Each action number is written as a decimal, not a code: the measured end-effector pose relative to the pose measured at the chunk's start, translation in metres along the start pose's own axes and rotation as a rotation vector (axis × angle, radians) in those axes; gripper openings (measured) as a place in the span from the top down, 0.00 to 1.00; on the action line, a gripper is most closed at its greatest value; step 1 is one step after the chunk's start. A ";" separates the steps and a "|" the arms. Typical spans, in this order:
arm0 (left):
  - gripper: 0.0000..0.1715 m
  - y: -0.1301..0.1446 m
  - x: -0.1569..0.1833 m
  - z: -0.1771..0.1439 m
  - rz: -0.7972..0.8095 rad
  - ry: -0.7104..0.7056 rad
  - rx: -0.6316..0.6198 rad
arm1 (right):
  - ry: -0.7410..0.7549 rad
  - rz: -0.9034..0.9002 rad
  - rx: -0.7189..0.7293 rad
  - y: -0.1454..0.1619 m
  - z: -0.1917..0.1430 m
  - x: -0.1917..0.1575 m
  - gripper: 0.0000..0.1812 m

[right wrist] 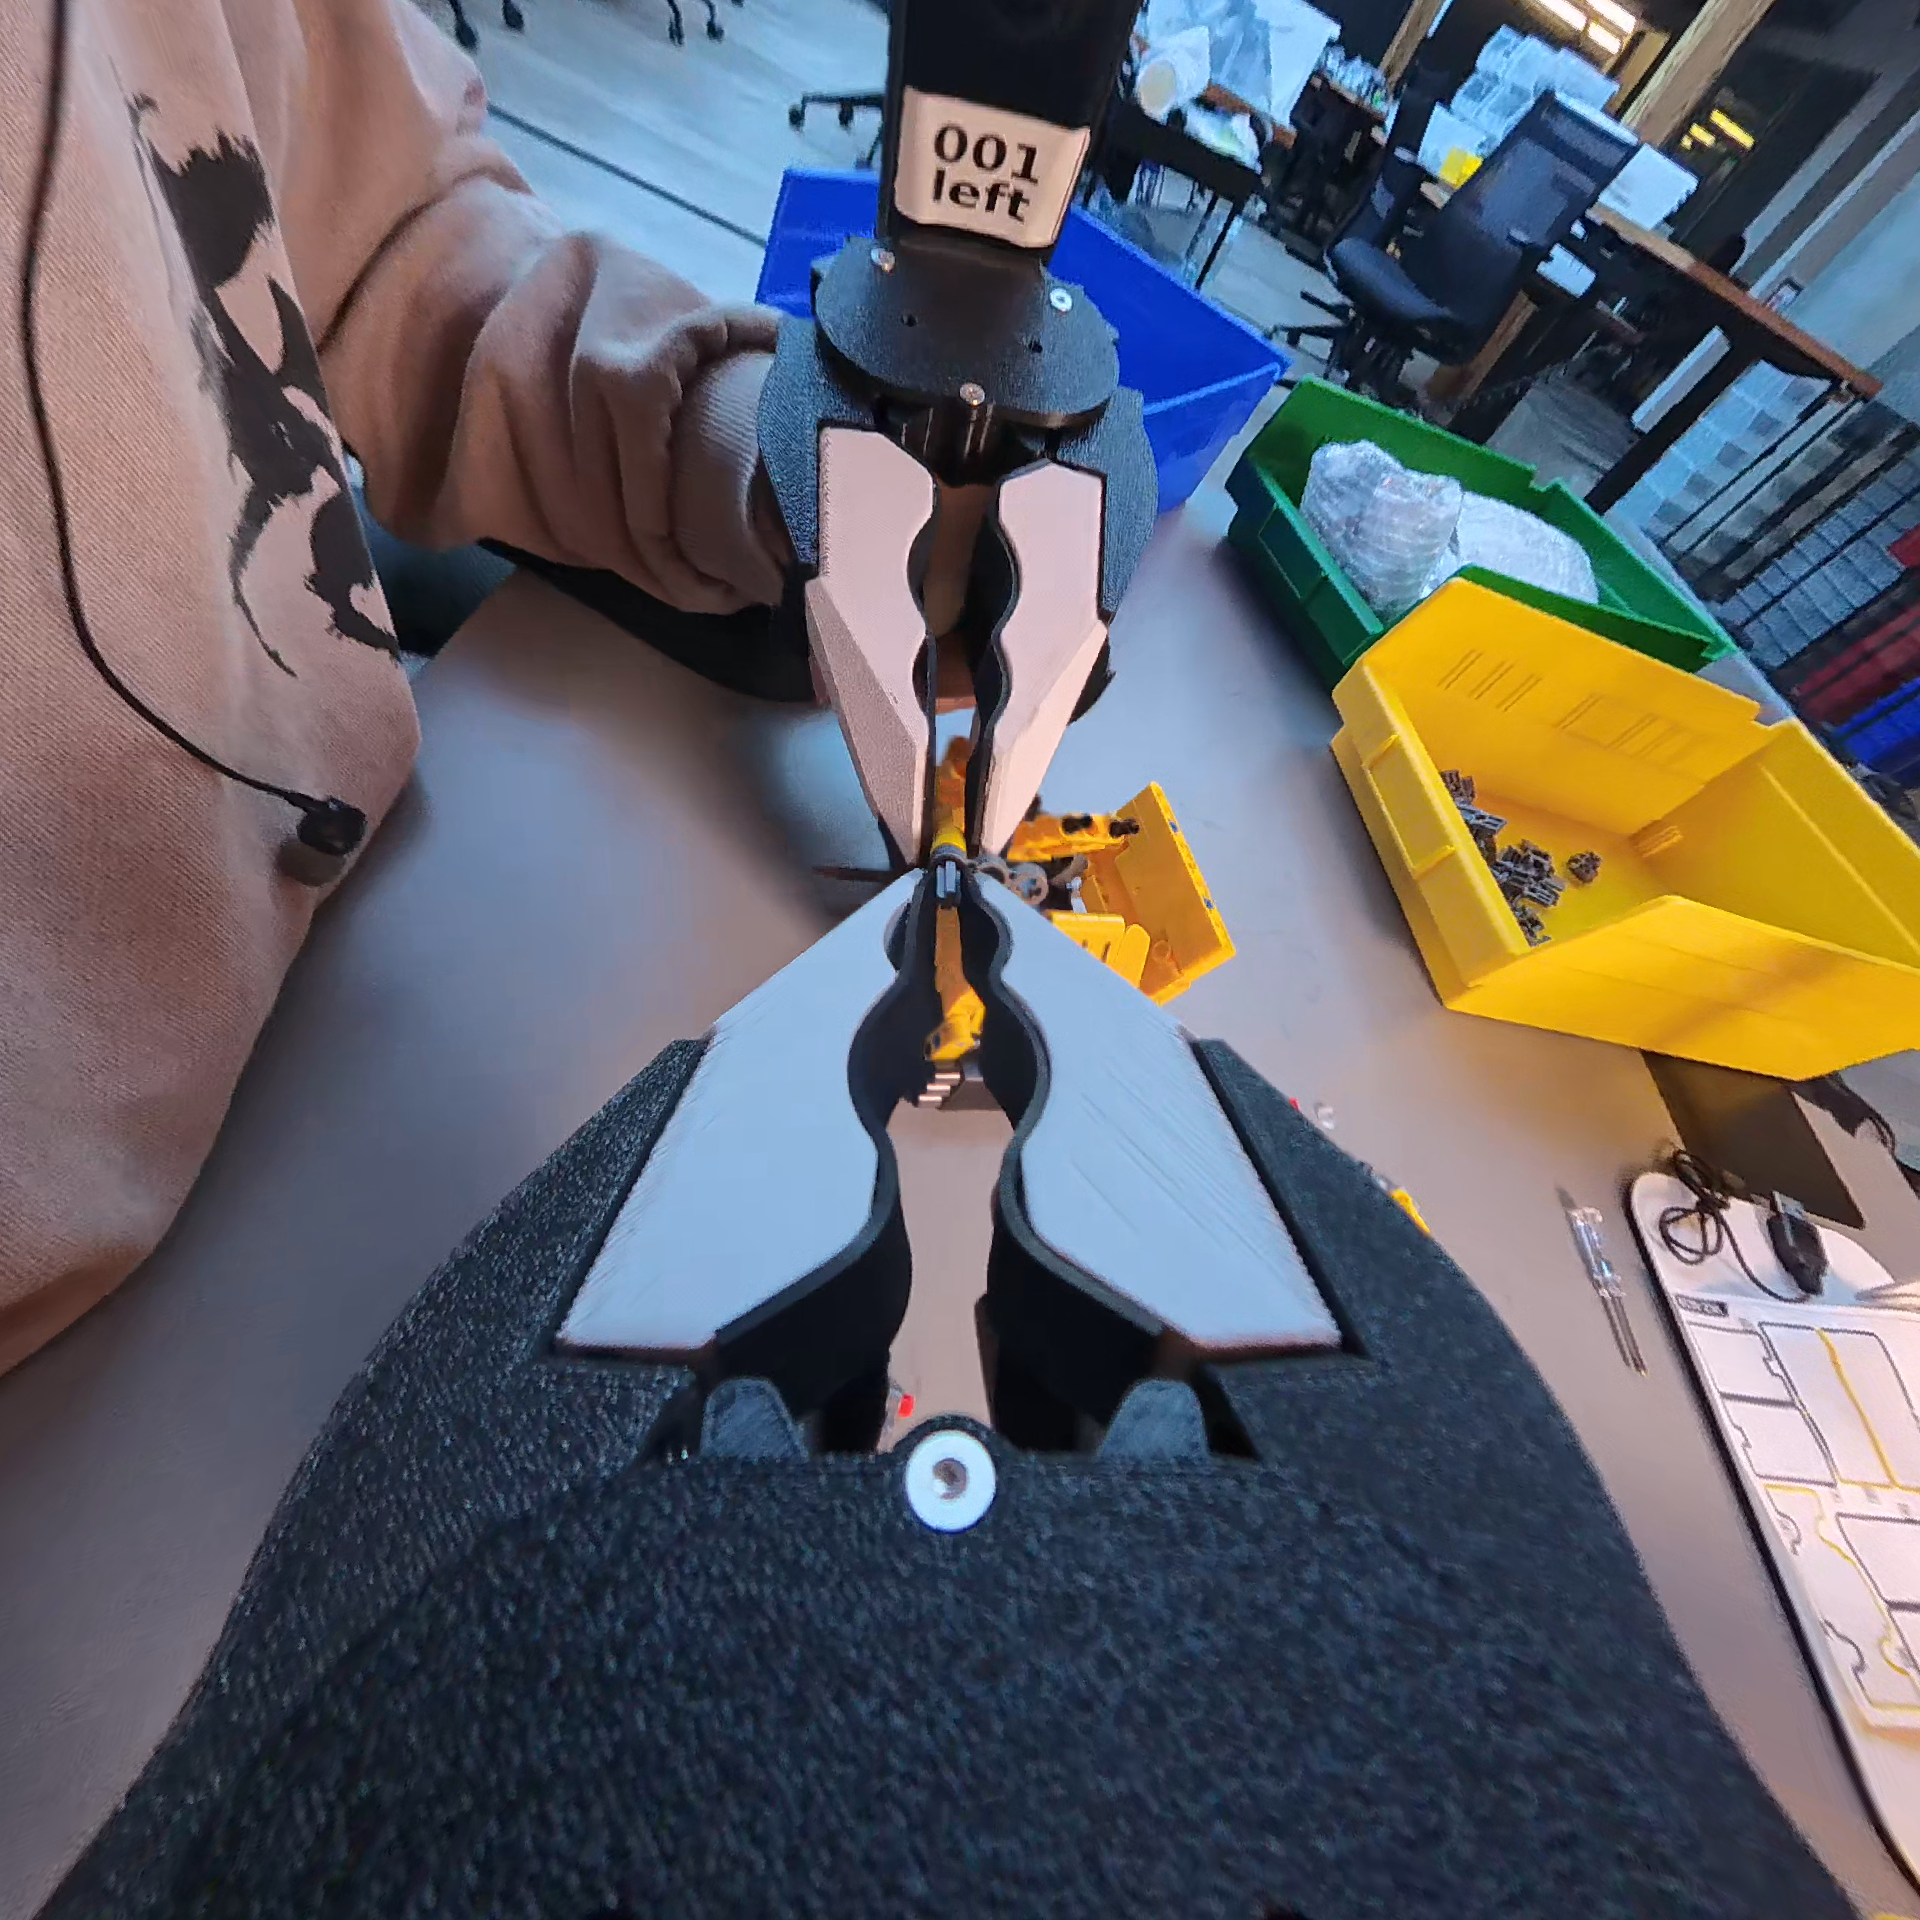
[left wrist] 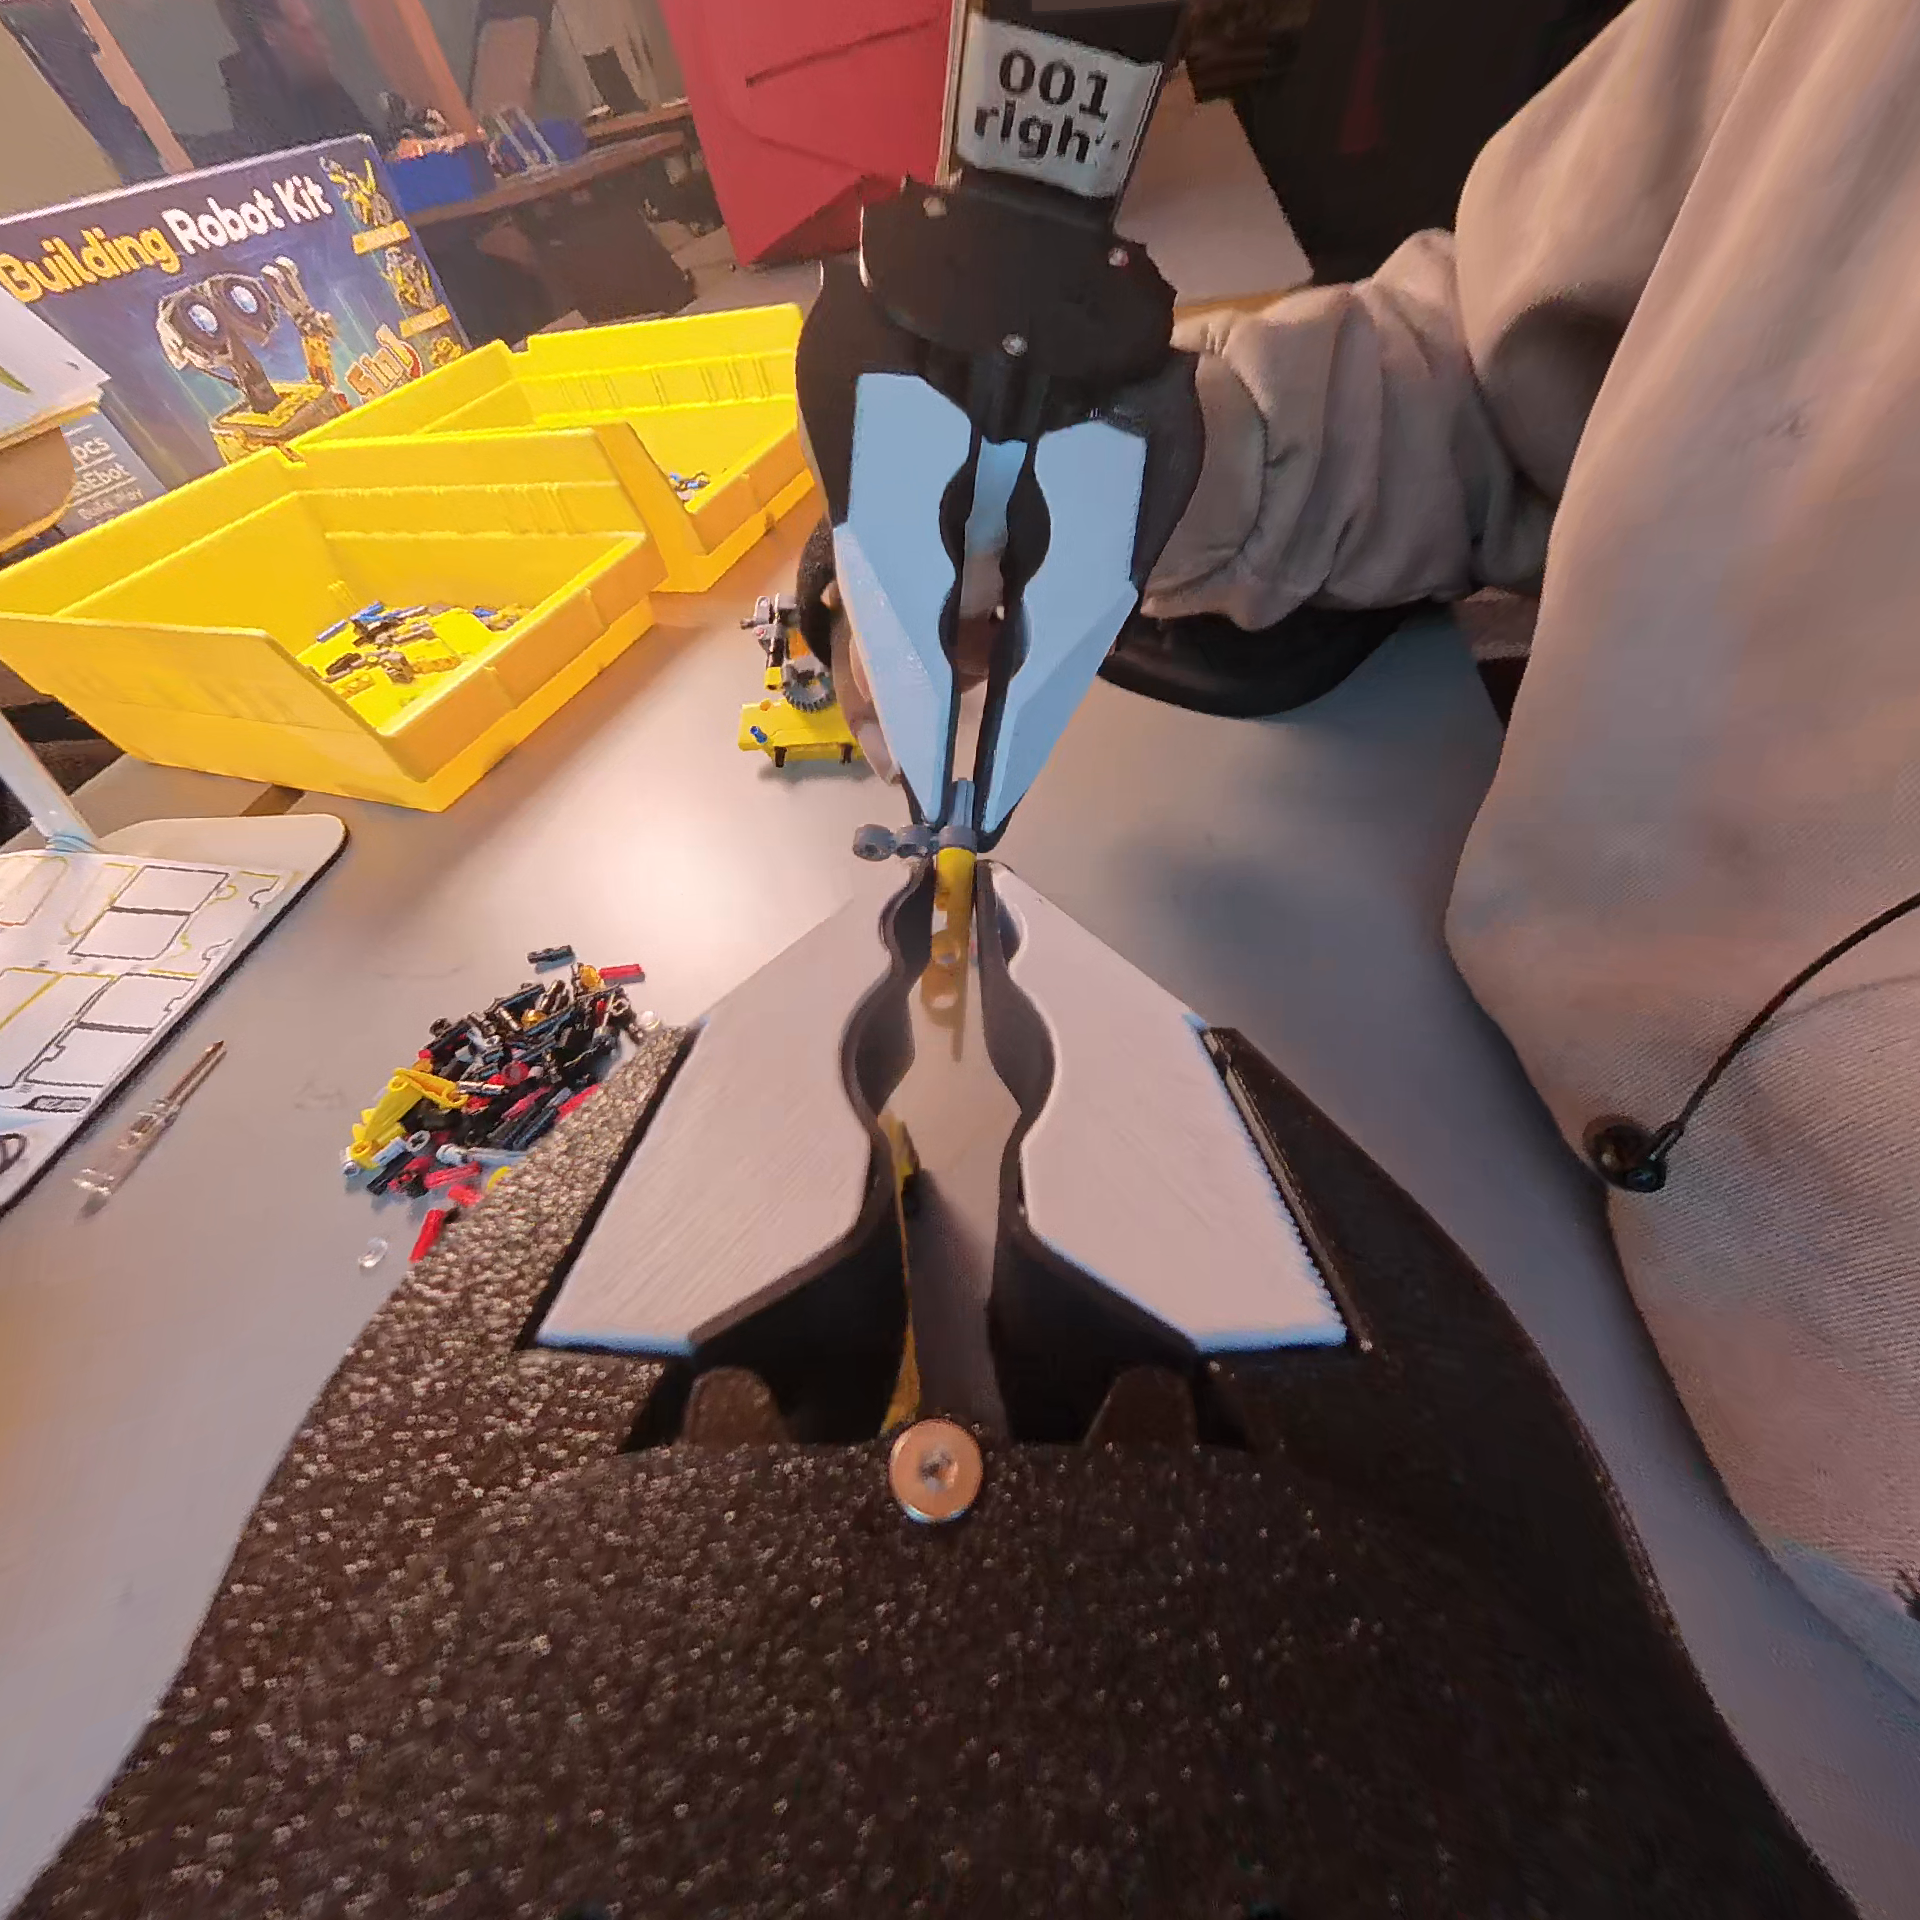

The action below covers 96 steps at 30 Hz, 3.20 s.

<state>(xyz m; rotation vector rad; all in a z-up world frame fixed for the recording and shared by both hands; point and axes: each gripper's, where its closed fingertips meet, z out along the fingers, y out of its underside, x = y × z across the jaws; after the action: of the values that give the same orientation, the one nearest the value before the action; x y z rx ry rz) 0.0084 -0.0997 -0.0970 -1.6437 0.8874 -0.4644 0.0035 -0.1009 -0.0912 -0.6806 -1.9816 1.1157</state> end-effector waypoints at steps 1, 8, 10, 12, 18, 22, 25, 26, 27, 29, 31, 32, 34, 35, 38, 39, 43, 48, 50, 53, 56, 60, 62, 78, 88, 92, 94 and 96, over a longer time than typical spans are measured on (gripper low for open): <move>0.96 -0.004 0.000 -0.001 -0.017 0.009 0.018 | -0.002 0.007 0.022 -0.003 -0.001 0.001 0.99; 0.96 -0.021 0.005 -0.004 -0.047 0.062 0.069 | -0.058 0.054 0.120 -0.019 -0.011 -0.001 0.99; 0.96 -0.022 0.004 -0.006 -0.052 0.066 0.077 | -0.055 0.060 0.134 -0.021 -0.013 0.000 0.99; 0.96 -0.014 -0.013 -0.019 -0.063 -0.008 0.054 | -0.034 0.079 0.178 -0.024 -0.025 0.008 1.00; 0.96 -0.025 -0.013 -0.018 -0.045 0.016 0.088 | 0.032 0.092 0.155 -0.015 -0.025 0.017 1.00; 0.96 -0.016 -0.012 -0.011 -0.057 0.025 0.055 | 0.048 0.089 0.176 -0.022 -0.020 0.022 0.90; 0.96 -0.014 -0.008 -0.007 -0.064 0.040 0.060 | 0.041 0.079 0.140 -0.018 -0.007 0.015 0.90; 0.96 -0.013 -0.007 -0.006 -0.061 0.044 0.055 | 0.045 0.072 0.132 -0.016 -0.004 0.013 0.91; 0.96 -0.012 -0.007 -0.005 -0.063 0.046 0.051 | 0.055 0.069 0.127 -0.014 -0.002 0.013 0.94; 0.96 -0.011 -0.006 -0.006 -0.079 0.056 0.061 | 0.047 0.056 0.122 -0.013 -0.002 0.011 0.97; 0.96 -0.009 -0.006 -0.005 -0.078 0.061 0.052 | 0.060 0.021 0.104 -0.012 -0.001 0.010 0.97; 0.96 -0.009 -0.004 -0.005 -0.082 0.072 0.051 | 0.061 0.003 0.095 -0.011 -0.001 0.009 0.97; 0.96 -0.008 0.000 -0.005 -0.096 0.101 0.055 | 0.040 -0.013 0.086 -0.011 -0.001 0.005 0.97; 0.96 -0.007 0.001 -0.004 -0.101 0.111 0.053 | 0.028 -0.025 0.076 -0.010 -0.001 0.003 0.98; 0.96 -0.009 0.004 -0.004 -0.112 0.134 0.065 | 0.002 -0.030 0.064 -0.010 -0.003 -0.001 0.99; 0.96 -0.012 0.004 -0.005 -0.116 0.139 0.078 | 0.001 -0.021 0.082 -0.013 -0.004 0.000 0.99; 0.96 -0.021 0.006 -0.006 -0.113 0.156 0.104 | -0.021 0.012 0.131 -0.021 -0.009 0.000 0.99; 0.96 -0.025 0.009 -0.009 -0.120 0.173 0.125 | -0.044 0.033 0.158 -0.026 -0.013 -0.002 0.99; 0.96 -0.027 0.007 -0.012 -0.124 0.171 0.138 | -0.046 0.049 0.174 -0.028 -0.017 0.000 0.99; 0.96 -0.025 0.008 -0.012 -0.106 0.167 0.125 | -0.048 0.032 0.155 -0.026 -0.018 -0.001 0.99; 0.96 -0.027 0.008 -0.011 -0.090 0.157 0.119 | -0.057 0.033 0.154 -0.027 -0.020 0.000 0.99; 0.96 -0.028 0.010 -0.010 -0.085 0.161 0.119 | -0.070 0.038 0.155 -0.028 -0.022 -0.002 0.99; 0.96 -0.026 0.011 -0.010 -0.084 0.163 0.111 | -0.076 0.041 0.150 -0.026 -0.023 -0.004 0.99; 0.96 -0.004 -0.025 -0.023 -0.197 0.052 0.129 | 0.058 0.137 0.140 0.005 -0.049 0.029 1.00; 0.97 -0.002 0.002 -0.014 -0.280 0.229 0.141 | 0.080 0.033 0.078 0.009 -0.020 0.010 0.76; 0.96 -0.002 0.014 -0.014 -0.324 0.324 0.114 | 0.084 -0.169 0.023 -0.001 -0.007 -0.008 0.77; 0.96 -0.005 0.017 -0.015 -0.324 0.348 0.119 | 0.111 -0.244 -0.003 -0.004 -0.002 -0.010 0.78; 0.96 -0.006 0.019 -0.015 -0.329 0.361 0.115 | 0.120 -0.289 -0.016 -0.005 0.001 -0.013 0.81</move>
<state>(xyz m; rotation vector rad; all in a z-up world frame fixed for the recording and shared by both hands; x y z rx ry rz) 0.0121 -0.1233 -0.0900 -1.6308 0.8324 -1.0464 0.0099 -0.1130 -0.0917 -0.4405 -1.9151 0.8660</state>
